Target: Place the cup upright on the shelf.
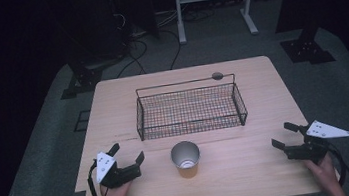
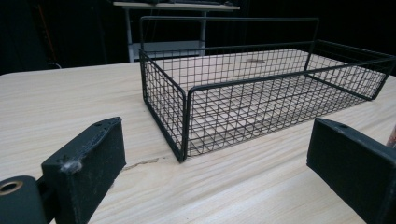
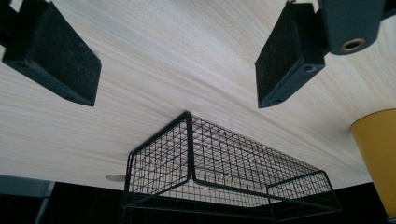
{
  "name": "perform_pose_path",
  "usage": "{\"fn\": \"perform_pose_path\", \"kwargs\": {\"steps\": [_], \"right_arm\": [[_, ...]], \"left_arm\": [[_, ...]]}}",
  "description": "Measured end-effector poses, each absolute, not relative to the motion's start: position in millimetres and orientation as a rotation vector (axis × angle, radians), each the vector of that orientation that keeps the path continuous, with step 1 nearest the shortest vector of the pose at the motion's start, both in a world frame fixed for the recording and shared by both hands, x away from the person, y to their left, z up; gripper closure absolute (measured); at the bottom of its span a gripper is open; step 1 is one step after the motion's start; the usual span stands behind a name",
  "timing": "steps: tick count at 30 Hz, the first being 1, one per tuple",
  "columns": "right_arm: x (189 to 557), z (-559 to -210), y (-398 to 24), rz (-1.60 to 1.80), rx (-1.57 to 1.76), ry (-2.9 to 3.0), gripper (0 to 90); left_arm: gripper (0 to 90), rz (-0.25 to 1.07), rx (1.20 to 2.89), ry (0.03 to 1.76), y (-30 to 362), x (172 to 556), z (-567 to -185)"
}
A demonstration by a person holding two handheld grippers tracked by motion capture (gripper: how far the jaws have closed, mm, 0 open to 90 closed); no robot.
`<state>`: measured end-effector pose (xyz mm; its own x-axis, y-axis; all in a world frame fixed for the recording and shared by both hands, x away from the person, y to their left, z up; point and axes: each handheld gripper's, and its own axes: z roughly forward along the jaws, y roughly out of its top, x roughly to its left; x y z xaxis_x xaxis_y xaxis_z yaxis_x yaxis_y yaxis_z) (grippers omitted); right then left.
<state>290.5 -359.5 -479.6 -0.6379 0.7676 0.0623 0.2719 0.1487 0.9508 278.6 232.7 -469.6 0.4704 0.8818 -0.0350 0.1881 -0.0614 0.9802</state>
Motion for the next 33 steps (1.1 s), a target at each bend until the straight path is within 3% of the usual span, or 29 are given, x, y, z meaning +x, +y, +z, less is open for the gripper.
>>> {"fn": "perform_pose_path", "kwargs": {"steps": [33], "right_arm": [[291, -480, -356, 1.465, 0.985, 2.010, 13.3]], "left_arm": [[0.0, 0.699, 1.605, 0.803, 212, 265, -462]]}}
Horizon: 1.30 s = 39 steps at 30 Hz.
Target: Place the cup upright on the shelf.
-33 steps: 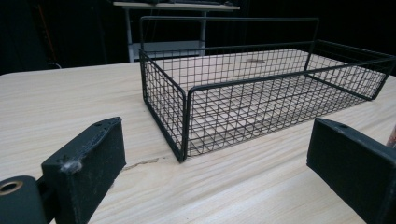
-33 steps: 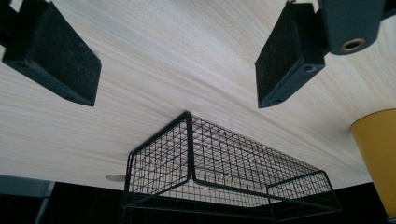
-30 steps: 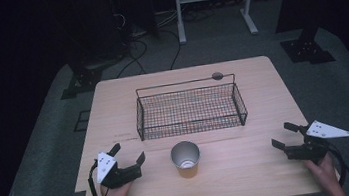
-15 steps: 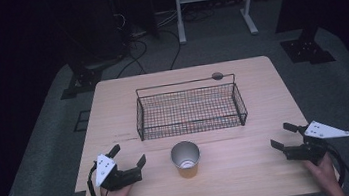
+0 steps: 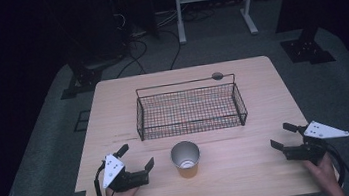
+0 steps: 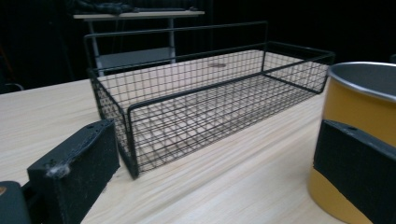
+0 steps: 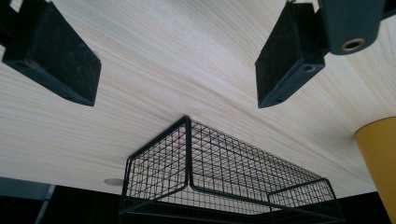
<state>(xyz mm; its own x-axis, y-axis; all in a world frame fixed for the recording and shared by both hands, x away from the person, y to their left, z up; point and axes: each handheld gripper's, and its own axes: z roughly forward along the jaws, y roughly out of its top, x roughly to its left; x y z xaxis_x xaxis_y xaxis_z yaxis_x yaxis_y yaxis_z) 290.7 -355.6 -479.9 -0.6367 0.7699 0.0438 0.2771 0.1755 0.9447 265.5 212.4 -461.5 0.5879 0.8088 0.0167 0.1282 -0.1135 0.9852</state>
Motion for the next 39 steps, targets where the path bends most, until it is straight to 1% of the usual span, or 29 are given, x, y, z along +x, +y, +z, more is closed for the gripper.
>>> {"fn": "perform_pose_path", "kwargs": {"steps": [9, 21, 39], "right_arm": [[291, -480, -356, 1.467, 0.986, 2.009, 13.3], [291, -480, -357, 1.470, 0.993, 2.005, 13.2], [291, -480, -357, 1.472, 0.997, 2.003, 13.3]], "left_arm": [[0.0, 0.673, 1.619, 0.761, 208, 264, -461], [0.0, 0.605, 1.664, 0.666, 192, 261, -460], [0.0, 0.509, 1.703, 0.559, 183, 259, -461]]}}
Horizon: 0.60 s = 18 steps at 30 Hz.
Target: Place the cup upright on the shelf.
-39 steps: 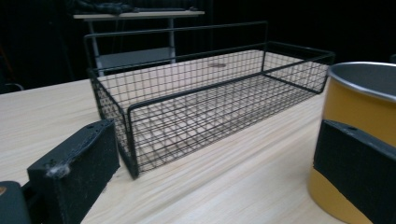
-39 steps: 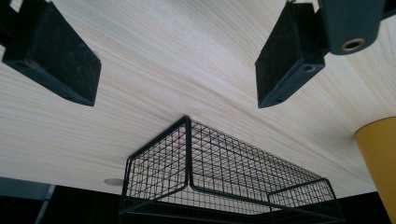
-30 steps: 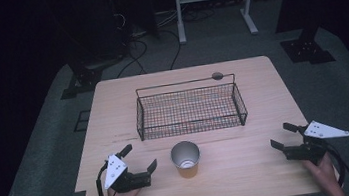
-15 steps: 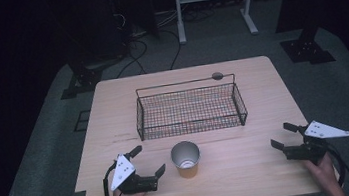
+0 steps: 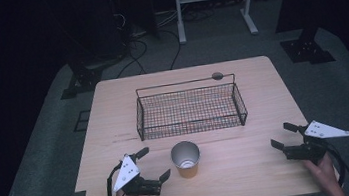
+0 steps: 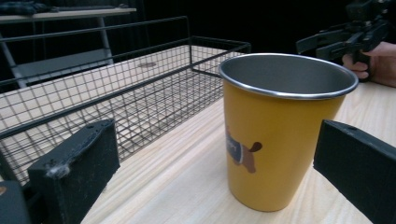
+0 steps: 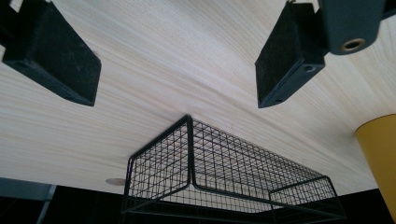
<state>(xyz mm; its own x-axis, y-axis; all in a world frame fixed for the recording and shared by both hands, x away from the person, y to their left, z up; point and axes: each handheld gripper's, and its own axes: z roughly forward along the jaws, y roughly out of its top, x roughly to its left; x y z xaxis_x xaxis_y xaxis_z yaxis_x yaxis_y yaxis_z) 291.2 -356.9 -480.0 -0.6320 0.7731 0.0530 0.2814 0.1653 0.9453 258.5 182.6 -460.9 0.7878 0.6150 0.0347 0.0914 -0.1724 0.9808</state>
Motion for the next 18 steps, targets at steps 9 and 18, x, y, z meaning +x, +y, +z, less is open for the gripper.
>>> {"fn": "perform_pose_path", "kwargs": {"steps": [9, 18], "right_arm": [[291.2, -479.9, -357.3, 1.476, 0.998, 2.002, 13.2], [291.7, -480.0, -357.5, 1.478, 0.999, 2.002, 13.3]], "left_arm": [[0.0, 0.474, 1.712, 0.526, 179.1, 257.2, -460.4], [0.0, 0.425, 1.734, 0.490, 173.5, 256.4, -460.5]]}}
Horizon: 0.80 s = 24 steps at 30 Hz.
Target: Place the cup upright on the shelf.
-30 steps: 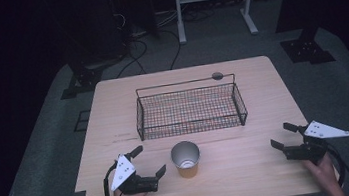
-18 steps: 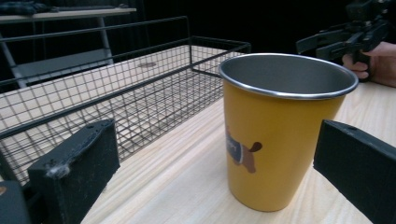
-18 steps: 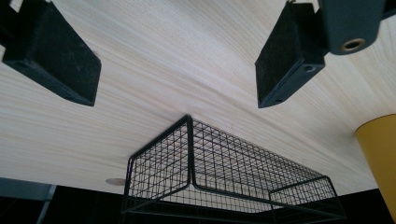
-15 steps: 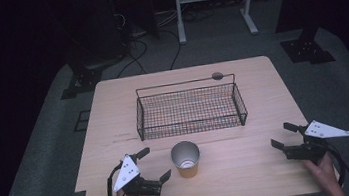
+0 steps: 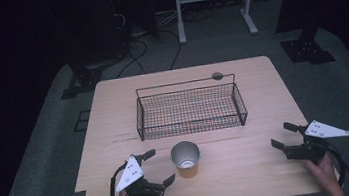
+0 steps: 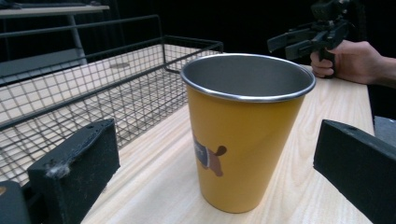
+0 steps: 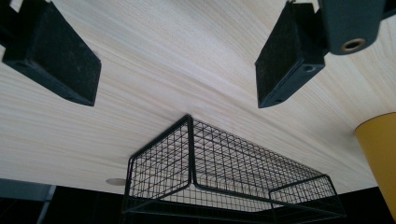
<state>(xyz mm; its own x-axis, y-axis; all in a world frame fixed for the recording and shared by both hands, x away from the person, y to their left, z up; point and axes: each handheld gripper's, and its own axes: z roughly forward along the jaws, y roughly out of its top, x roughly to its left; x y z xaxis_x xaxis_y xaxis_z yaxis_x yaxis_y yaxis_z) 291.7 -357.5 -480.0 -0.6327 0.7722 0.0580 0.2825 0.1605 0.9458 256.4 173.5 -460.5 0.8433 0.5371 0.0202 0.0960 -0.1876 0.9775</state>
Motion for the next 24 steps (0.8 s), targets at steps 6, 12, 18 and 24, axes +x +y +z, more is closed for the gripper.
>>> {"fn": "perform_pose_path", "kwargs": {"steps": [6, 12, 18, 24], "right_arm": [[292, -480, -357, 1.475, 0.999, 2.004, 13.3], [292, -480, -357, 1.474, 1.000, 2.004, 13.3], [292, -480, -357, 1.471, 0.995, 2.007, 13.3], [292, -480, -357, 1.471, 0.993, 2.009, 13.3]], "left_arm": [[0.0, 0.410, 1.745, 0.474, 167, 257, -461], [0.0, 0.391, 1.752, 0.464, 159, 258, -462], [0.0, 0.378, 1.762, 0.464, 150, 262, -464], [0.0, 0.366, 1.772, 0.460, 142, 266, -465]]}}
